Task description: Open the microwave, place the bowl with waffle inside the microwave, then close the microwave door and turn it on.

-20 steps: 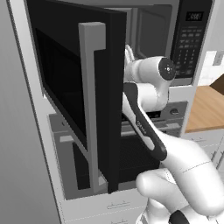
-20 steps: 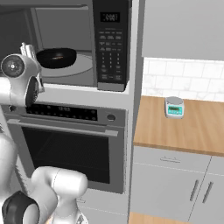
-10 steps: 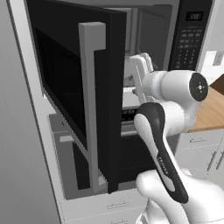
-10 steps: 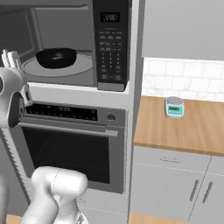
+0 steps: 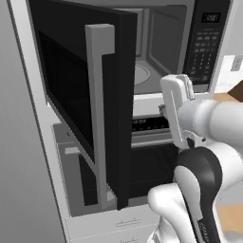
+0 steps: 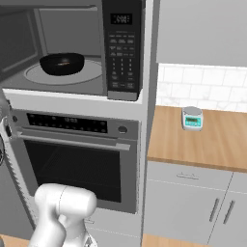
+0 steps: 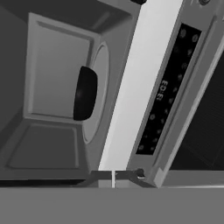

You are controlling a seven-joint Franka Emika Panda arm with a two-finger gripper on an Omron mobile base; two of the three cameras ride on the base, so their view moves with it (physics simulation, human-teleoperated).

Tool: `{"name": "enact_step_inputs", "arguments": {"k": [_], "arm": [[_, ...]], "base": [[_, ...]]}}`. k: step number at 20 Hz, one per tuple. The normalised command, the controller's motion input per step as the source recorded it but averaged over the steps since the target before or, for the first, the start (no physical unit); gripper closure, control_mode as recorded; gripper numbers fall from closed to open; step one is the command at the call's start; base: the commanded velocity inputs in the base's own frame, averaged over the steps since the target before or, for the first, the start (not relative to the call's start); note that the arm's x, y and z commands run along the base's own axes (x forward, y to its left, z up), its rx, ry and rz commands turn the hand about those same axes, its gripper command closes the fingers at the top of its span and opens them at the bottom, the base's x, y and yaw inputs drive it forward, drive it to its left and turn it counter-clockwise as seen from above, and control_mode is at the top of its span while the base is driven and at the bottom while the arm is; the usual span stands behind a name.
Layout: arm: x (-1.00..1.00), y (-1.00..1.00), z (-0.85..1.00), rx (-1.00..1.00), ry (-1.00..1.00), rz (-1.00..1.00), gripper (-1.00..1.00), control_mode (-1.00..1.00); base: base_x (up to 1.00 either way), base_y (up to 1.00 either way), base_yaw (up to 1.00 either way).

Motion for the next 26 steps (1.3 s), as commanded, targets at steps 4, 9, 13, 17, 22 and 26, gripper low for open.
{"name": "enact_step_inputs", "arguments": {"k": [4, 9, 13, 17, 22, 26], "arm": [[-1.0, 0.0, 0.0, 0.0, 0.0, 0.0, 1.0, -1.0], [-1.0, 0.0, 0.0, 0.0, 0.0, 0.0, 1.0, -1.0], [-1.0, 0.01, -0.06, -0.01, 0.0, 0.0, 1.0, -1.0], [-0.71, 0.04, -0.03, -0.08, 0.0, 0.01, 1.0, -1.0], [-0.6, 0.24, -0.03, -0.14, 0.0, 0.05, 1.0, -1.0], [-0.62, 0.22, 0.0, -0.13, 0.0, 0.02, 1.0, -1.0]], "base": [[0.0, 0.0, 0.0], [0.0, 0.0, 0.0], [0.0, 0.0, 0.0], [0.0, 0.0, 0.0], [0.0, 0.0, 0.0], [0.0, 0.0, 0.0]]}}
